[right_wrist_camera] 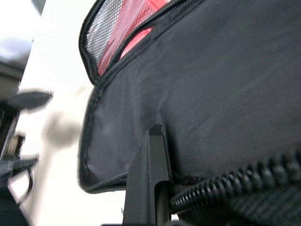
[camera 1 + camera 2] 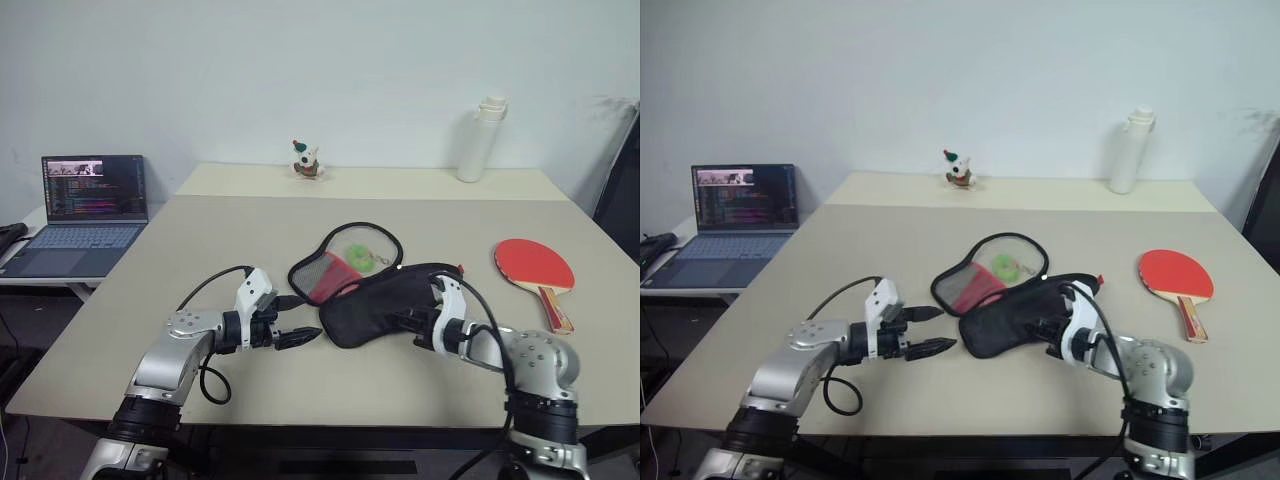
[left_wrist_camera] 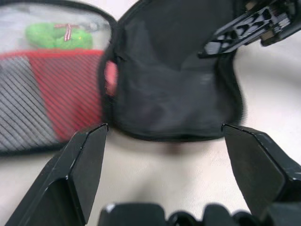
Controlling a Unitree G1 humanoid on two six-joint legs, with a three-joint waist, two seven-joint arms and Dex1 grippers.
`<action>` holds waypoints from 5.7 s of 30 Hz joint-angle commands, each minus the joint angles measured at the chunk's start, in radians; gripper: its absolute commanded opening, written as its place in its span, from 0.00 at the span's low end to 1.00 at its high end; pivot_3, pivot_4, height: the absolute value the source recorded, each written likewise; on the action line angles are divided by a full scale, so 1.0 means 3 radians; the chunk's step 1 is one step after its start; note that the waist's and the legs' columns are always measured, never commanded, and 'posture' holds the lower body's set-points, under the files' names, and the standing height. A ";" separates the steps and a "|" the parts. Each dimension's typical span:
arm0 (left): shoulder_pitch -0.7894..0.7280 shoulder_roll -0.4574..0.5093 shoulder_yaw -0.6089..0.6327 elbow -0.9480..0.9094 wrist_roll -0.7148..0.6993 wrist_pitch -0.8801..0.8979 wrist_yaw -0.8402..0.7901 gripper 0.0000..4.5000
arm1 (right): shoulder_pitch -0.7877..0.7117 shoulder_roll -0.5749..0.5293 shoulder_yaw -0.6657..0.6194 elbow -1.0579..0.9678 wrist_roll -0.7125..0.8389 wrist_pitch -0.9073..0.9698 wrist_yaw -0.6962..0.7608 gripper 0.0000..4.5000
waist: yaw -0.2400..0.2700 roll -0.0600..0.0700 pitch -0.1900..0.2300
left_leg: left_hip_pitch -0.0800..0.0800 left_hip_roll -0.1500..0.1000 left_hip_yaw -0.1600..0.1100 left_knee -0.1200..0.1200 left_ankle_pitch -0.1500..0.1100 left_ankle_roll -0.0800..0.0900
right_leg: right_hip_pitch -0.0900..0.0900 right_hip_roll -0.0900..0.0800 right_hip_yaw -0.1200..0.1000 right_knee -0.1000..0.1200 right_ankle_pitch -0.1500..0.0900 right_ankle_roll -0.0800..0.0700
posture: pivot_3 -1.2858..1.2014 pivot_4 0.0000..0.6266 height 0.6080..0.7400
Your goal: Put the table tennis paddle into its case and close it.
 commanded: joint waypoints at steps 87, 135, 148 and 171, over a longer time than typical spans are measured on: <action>-0.0378 0.0029 -0.0187 0.0150 -0.0049 -0.0439 -0.0334 0.94 | -0.0052 -0.0975 0.0399 0.0064 -0.1181 -0.0981 0.0802 0.01 | 0.0007 0.0012 0.0015 | -0.0006 -0.0001 0.0002 0.0002 0.0000 0.0000 | -0.0006 0.0002 0.0000 0.0001 -0.0003 0.0006 | 0.52 0.24 1.00; -0.0531 0.0013 -0.0268 0.0261 0.0007 -0.0525 -0.0480 0.94 | -0.0318 -0.1820 0.0060 0.1999 -0.1799 -0.2313 0.0843 1.00 | 0.0004 0.0014 0.0018 | -0.0003 -0.0003 0.0011 0.0003 0.0000 0.0000 | -0.0005 0.0002 0.0007 0.0003 0.0001 0.0001 | 0.52 0.24 1.00; -0.0568 0.0019 -0.0257 0.0508 0.0055 -0.0753 -0.0553 0.94 | -0.0726 -0.1617 0.0162 0.3209 -0.1963 -0.2872 0.0702 0.91 | -0.0024 0.0014 0.0018 | -0.0001 -0.0003 0.0011 0.0004 0.0000 0.0001 | -0.0001 0.0002 0.0008 0.0002 0.0002 0.0001 | 0.52 0.24 1.00; -0.0419 0.0091 -0.0229 0.0275 0.0029 -0.0628 -0.0484 0.94 | -0.0718 -0.1265 -0.0170 0.1257 -0.1471 -0.2190 0.0050 0.23 | -0.0087 0.0024 0.0023 | -0.0006 -0.0004 0.0015 0.0001 0.0000 0.0001 | -0.0012 0.0001 0.0017 0.0006 0.0009 0.0011 | 0.52 0.24 1.00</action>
